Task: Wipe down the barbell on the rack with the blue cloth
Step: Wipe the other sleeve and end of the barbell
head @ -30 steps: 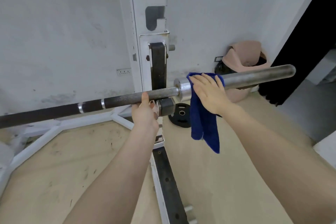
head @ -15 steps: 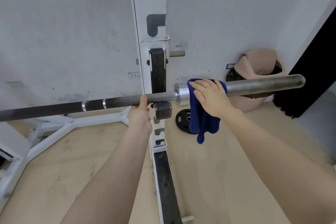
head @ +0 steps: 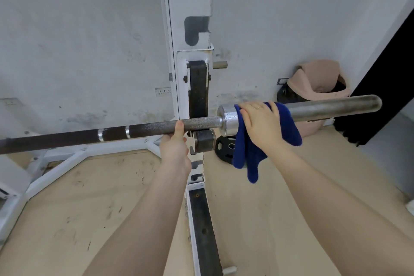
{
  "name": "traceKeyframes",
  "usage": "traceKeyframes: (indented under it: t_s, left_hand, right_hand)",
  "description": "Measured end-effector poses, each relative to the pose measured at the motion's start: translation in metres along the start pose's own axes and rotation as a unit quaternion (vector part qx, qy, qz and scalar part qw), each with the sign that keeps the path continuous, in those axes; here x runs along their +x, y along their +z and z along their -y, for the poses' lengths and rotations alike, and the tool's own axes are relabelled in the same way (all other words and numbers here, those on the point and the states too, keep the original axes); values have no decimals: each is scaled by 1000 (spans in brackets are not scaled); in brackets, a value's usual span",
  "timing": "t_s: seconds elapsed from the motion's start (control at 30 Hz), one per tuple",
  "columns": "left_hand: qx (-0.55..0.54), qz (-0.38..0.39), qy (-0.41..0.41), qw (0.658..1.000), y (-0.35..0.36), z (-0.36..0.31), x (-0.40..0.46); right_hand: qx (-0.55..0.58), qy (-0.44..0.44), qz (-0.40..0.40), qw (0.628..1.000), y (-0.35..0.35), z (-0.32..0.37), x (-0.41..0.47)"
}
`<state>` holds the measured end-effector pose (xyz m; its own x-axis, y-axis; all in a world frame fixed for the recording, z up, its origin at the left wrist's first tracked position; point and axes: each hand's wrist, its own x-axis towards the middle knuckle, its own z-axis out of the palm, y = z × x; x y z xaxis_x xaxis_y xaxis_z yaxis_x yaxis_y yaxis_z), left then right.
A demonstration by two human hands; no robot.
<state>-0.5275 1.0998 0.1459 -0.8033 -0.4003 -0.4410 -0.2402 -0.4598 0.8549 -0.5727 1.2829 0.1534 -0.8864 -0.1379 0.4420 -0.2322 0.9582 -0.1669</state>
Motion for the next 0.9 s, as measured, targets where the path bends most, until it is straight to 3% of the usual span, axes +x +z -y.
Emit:
traceKeyframes:
  t_s: [0.07,0.17,0.27,0.37,0.43,0.5,0.6,0.77,0.83,0.9]
  left_hand:
    - [-14,-6,4,1000,2,2,1]
    - [-19,-6,7,1000,1,4,1]
    - [-25,-11,7,1000,2,5,0]
    - [-26,-12,14,999,3,6,-1]
    - [-31,-6,24,999,3,6,0]
    - [-37,-3,38,999,2,8,1]
    - [-47,6,54,997,0,13,5]
    - [-57,17,55,997,-1,14,8]
    - [-51,16,50,997,-1,13,8]
    - [-47,9,50,998,0,12,6]
  right_hand:
    - [72,44,-7,996,-9,3,3]
    - [291,160,-66,941,-30,13,-7]
    - [337,97,-79,933,-39,39,-20]
    - [257,20,39,965,-23,55,-13]
    - [115,-47,36,992,-5,55,-8]
    - [47,-70,15,996,4,53,-2]
    - [46,-35,44,997,7,51,22]
    - [130,53,284,949,2,48,71]
    - [132,60,274,951,4,47,73]
    - [111,23,185,976,8,45,61]
